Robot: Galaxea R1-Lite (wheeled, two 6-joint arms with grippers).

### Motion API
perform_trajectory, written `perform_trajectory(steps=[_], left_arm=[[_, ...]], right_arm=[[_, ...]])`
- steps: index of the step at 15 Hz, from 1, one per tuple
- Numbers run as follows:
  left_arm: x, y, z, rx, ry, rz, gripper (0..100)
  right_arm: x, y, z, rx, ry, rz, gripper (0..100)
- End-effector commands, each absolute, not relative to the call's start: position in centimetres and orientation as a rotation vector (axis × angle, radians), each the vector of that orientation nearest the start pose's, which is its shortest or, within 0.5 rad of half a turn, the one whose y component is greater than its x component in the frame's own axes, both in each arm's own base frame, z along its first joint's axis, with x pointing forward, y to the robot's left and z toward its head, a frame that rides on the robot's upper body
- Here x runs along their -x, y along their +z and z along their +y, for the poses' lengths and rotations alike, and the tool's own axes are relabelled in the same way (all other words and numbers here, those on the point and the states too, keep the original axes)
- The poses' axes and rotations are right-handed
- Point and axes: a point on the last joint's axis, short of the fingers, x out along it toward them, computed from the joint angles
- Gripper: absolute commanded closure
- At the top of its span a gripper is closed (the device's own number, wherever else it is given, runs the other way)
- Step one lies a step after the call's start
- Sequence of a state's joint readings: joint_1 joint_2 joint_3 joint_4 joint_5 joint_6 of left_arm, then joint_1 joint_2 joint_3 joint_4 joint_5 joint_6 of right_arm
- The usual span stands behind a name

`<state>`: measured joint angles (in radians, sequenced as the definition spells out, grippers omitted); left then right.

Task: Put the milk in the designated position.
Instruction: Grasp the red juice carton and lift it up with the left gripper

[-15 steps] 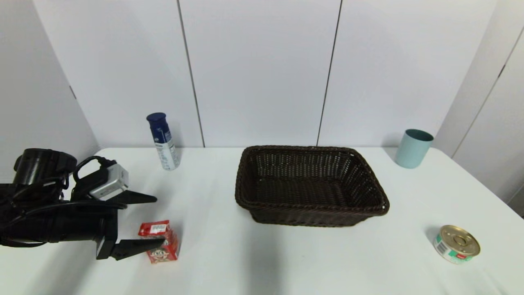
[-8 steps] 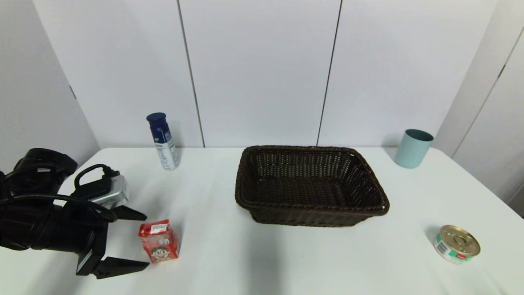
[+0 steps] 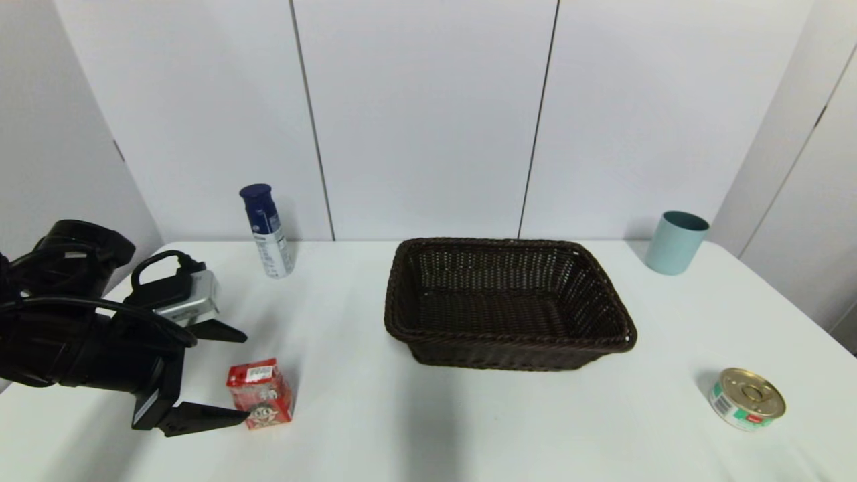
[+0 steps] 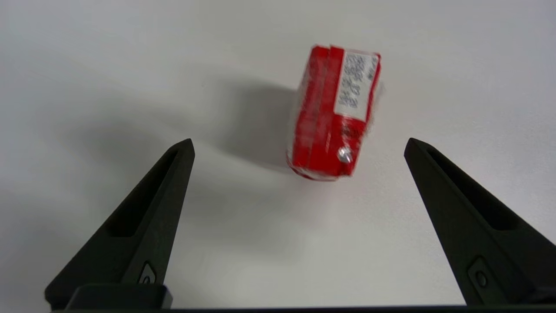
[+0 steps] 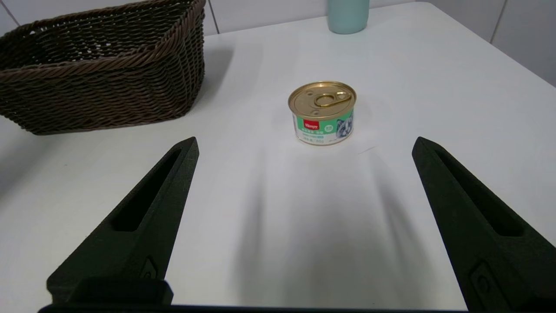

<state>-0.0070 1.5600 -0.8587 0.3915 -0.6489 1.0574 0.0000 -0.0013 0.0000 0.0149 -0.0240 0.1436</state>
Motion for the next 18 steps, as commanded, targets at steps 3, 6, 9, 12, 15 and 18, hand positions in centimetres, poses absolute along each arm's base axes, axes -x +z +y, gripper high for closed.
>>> perform_trajectory(steps=[3,6,9,12,15,18], left_arm=[[-22.43,15.57,-2.66,-0.566,-1.121,0.676,0],[-22.58,15.57,-2.74,-0.567,-1.123,0.675,0],[-22.61,15.49,-2.74,-0.565,-1.123,0.681,0],[-22.76,15.56,-2.77,-0.570,-1.120,0.679,100],[-23.03,15.64,-2.89,-0.573,-1.121,0.677,100],[-23.08,15.65,-2.90,-0.572,-1.122,0.676,100]], right_arm=[[2.28,7.39,-0.06,-0.144,-0.027,0.013,0],[2.28,7.39,-0.06,-0.144,-0.026,0.014,0],[2.28,7.39,-0.06,-0.144,-0.026,0.014,0],[2.28,7.39,-0.06,-0.144,-0.026,0.014,0],[2.28,7.39,-0.06,-0.144,-0.027,0.013,0],[2.28,7.39,-0.06,-0.144,-0.026,0.014,0]])
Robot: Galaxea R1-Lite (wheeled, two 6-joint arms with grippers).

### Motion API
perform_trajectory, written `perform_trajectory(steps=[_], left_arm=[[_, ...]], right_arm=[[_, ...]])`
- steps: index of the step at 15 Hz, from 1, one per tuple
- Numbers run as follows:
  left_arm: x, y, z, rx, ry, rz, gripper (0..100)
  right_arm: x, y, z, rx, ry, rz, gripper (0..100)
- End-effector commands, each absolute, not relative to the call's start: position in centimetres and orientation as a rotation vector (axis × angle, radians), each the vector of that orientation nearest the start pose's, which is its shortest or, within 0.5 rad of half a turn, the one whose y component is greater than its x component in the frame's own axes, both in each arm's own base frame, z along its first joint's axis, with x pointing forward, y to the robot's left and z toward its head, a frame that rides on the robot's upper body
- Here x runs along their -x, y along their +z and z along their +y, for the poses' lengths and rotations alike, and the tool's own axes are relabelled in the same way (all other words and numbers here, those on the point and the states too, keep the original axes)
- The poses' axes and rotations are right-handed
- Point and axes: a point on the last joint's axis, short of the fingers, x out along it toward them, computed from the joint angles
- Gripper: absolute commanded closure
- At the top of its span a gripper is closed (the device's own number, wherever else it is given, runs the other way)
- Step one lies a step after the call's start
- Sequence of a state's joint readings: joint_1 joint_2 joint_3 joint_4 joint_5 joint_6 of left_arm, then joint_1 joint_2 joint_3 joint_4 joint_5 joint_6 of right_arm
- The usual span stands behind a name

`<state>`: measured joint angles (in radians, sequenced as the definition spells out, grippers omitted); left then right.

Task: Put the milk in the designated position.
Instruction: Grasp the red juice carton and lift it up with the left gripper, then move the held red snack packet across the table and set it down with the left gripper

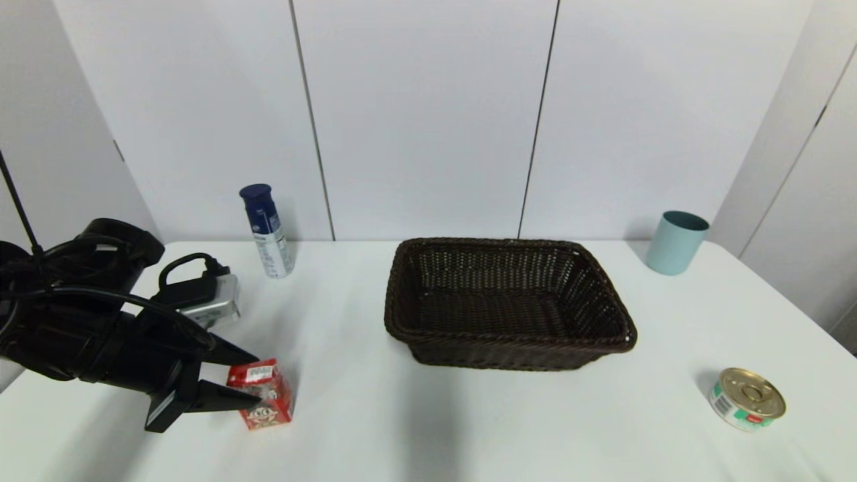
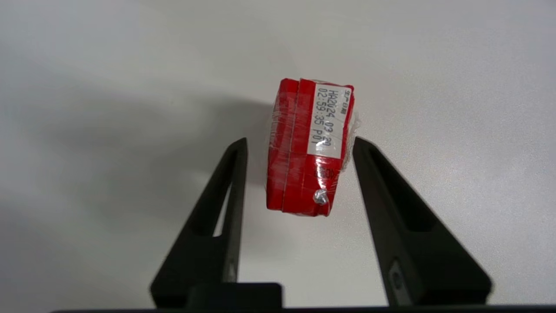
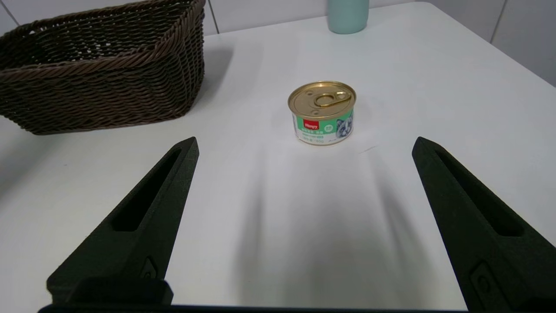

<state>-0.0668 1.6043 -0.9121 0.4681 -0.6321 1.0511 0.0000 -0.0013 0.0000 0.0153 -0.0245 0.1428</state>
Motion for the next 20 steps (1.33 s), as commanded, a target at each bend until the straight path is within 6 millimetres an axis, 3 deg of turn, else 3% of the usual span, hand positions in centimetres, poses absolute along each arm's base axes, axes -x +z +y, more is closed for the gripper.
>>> perform_trajectory(steps=[1,5,7,9,11,14,17,20], left_arm=[[-23.1,15.6,-2.9,-0.572,-1.123,0.677,100],[-22.6,16.0,-2.9,-0.548,-1.106,0.675,100],[-22.5,17.9,-2.9,-0.542,-1.063,0.621,100],[-23.4,21.0,-3.0,-0.549,-1.008,0.531,100],[-25.4,24.7,-3.3,-0.558,-0.957,0.423,100],[-29.0,27.9,-5.3,-0.569,-0.960,0.314,100],[-32.7,28.9,-9.3,-0.526,-1.014,0.271,100],[-35.5,28.4,-13.0,-0.521,-1.046,0.253,100]], right_arm=[[2.3,7.4,-0.1,-0.144,-0.026,0.014,0],[2.3,7.4,-0.1,-0.144,-0.027,0.013,0],[2.3,7.4,-0.1,-0.144,-0.026,0.014,0],[2.3,7.4,-0.1,-0.144,-0.026,0.014,0],[2.3,7.4,-0.1,-0.144,-0.026,0.014,0],[2.3,7.4,-0.1,-0.144,-0.027,0.013,0],[2.3,7.4,-0.1,-0.144,-0.026,0.014,0],[2.3,7.4,-0.1,-0.144,-0.027,0.013,0]])
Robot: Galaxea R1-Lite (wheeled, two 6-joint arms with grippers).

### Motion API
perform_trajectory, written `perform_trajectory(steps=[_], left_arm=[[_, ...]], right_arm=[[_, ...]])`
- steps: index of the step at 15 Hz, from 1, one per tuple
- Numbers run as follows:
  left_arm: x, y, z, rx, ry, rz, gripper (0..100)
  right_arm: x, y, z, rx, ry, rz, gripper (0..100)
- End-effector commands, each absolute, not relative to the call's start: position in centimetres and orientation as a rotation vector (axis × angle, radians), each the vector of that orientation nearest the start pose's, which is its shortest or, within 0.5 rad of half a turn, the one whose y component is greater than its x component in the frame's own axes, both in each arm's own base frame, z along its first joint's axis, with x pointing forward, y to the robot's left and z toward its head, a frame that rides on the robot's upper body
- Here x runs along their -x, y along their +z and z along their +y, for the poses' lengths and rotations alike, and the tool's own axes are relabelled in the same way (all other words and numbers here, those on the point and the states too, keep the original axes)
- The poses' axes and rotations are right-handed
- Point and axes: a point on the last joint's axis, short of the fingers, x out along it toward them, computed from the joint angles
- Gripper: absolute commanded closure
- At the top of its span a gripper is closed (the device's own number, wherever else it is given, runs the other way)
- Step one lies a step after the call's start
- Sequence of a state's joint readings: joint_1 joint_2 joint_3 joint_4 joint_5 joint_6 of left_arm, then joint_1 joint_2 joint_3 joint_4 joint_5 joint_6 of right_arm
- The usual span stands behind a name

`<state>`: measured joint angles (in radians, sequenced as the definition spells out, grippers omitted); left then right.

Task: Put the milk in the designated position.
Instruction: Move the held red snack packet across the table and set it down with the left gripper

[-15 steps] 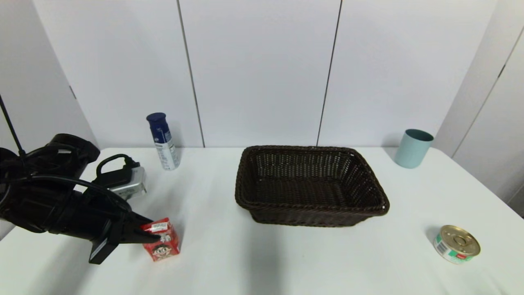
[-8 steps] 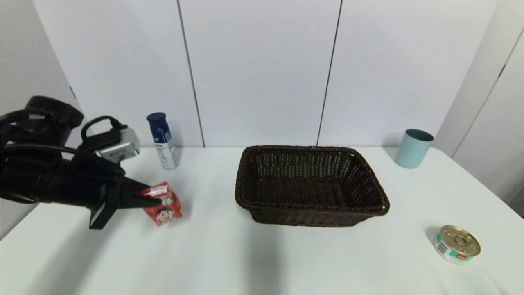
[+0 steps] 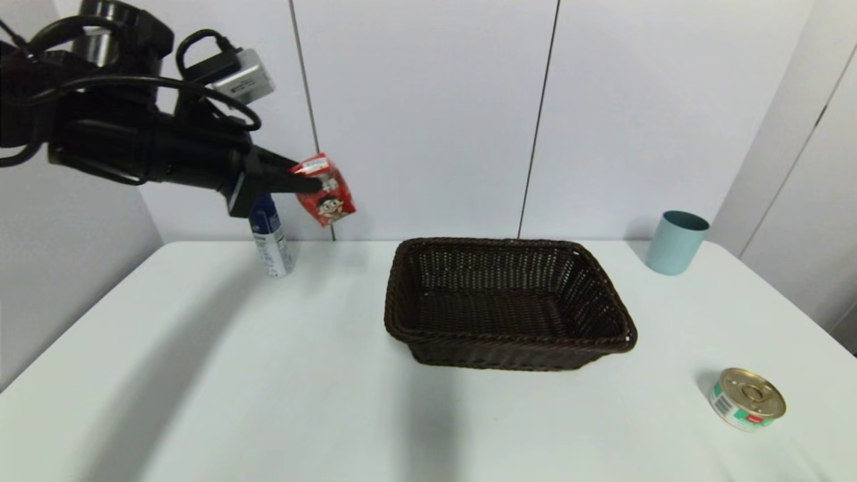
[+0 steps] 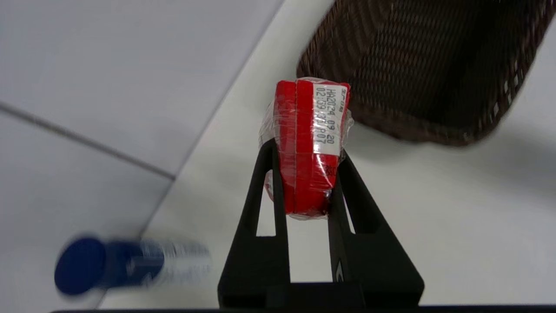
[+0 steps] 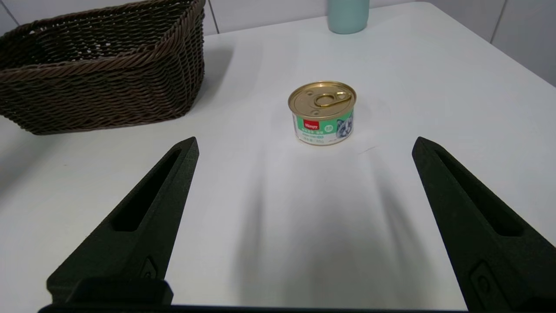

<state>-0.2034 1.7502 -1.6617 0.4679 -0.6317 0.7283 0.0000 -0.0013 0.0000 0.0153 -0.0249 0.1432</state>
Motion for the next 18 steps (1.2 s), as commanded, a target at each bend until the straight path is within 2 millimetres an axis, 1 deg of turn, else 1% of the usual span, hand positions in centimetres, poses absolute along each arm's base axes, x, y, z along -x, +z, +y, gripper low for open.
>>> perform_trajectory(steps=[1,2,4,6,8,11,13,16,18], left_arm=[[-36.3,28.2,-14.0,-0.529,-1.054,0.245,100],[-37.1,27.9,-15.0,-0.535,-1.064,0.233,100],[-37.8,26.2,-17.1,-0.515,-1.105,0.267,100],[-38.4,24.8,-18.6,-0.520,-1.130,0.263,100],[-39.3,23.6,-19.6,-0.525,-1.140,0.244,100],[-40.4,22.5,-20.2,-0.534,-1.124,0.217,100],[-40.9,22.6,-20.3,-0.537,-1.082,0.179,100],[-41.6,23.7,-20.3,-0.488,-0.994,0.106,100],[-41.9,24.0,-20.2,-0.461,-0.944,0.091,100]], right_arm=[[2.3,7.4,-0.1,-0.144,-0.026,0.014,0],[2.3,7.4,-0.1,-0.144,-0.026,0.014,0],[2.3,7.4,-0.1,-0.144,-0.026,0.014,0],[2.3,7.4,-0.1,-0.144,-0.026,0.014,0],[2.3,7.4,-0.1,-0.144,-0.026,0.014,0],[2.3,7.4,-0.1,-0.144,-0.027,0.013,0],[2.3,7.4,-0.1,-0.144,-0.026,0.014,0],[2.3,7.4,-0.1,-0.144,-0.026,0.014,0],[2.3,7.4,-0.1,-0.144,-0.026,0.014,0]])
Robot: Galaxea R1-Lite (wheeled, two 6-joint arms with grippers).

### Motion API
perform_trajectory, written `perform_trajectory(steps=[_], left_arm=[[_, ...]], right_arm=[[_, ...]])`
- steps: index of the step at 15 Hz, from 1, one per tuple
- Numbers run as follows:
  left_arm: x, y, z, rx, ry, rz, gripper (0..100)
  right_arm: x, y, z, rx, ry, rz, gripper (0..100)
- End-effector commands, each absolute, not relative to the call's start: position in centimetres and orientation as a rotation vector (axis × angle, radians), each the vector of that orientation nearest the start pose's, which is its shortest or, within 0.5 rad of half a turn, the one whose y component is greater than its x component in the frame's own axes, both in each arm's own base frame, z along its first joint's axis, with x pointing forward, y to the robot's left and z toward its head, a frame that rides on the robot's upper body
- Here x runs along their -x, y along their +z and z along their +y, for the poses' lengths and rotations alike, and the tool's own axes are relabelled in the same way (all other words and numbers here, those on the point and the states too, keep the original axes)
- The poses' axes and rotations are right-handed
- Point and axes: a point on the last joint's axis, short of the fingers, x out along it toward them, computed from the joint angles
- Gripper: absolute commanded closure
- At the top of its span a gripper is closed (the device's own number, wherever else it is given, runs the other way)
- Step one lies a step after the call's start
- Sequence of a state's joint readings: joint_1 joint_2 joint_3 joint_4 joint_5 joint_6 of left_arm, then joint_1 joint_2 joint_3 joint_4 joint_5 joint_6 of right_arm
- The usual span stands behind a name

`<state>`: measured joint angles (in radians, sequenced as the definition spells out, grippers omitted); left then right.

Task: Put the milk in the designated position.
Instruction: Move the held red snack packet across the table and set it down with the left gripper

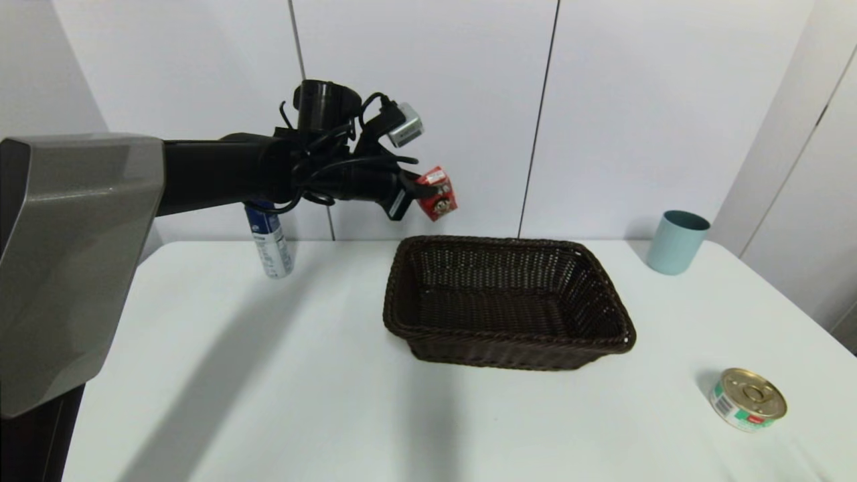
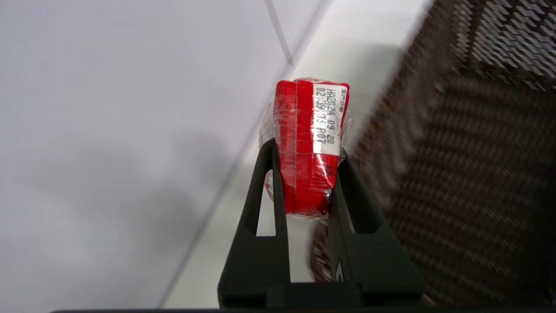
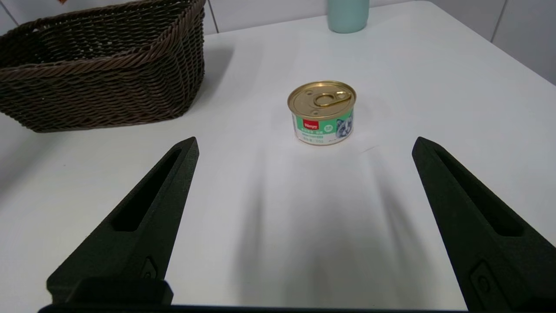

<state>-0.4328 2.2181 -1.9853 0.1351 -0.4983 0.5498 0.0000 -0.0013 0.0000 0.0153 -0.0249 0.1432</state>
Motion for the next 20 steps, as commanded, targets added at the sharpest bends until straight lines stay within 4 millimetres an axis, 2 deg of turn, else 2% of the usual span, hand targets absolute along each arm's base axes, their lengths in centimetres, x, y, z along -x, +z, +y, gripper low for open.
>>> perform_trajectory(steps=[1,5,8,20], left_arm=[[-42.0,23.8,-20.3,-0.449,-0.942,0.102,100],[-42.8,21.6,-20.4,-0.447,-0.952,0.175,100],[-43.2,20.8,-20.5,-0.449,-0.955,0.190,100],[-43.4,19.6,-21.3,-0.449,-0.973,0.208,100]], right_arm=[[2.3,7.4,-0.1,-0.144,-0.026,0.014,0],[2.3,7.4,-0.1,-0.144,-0.026,0.014,0],[2.3,7.4,-0.1,-0.144,-0.026,0.014,0],[2.3,7.4,-0.1,-0.144,-0.026,0.014,0]])
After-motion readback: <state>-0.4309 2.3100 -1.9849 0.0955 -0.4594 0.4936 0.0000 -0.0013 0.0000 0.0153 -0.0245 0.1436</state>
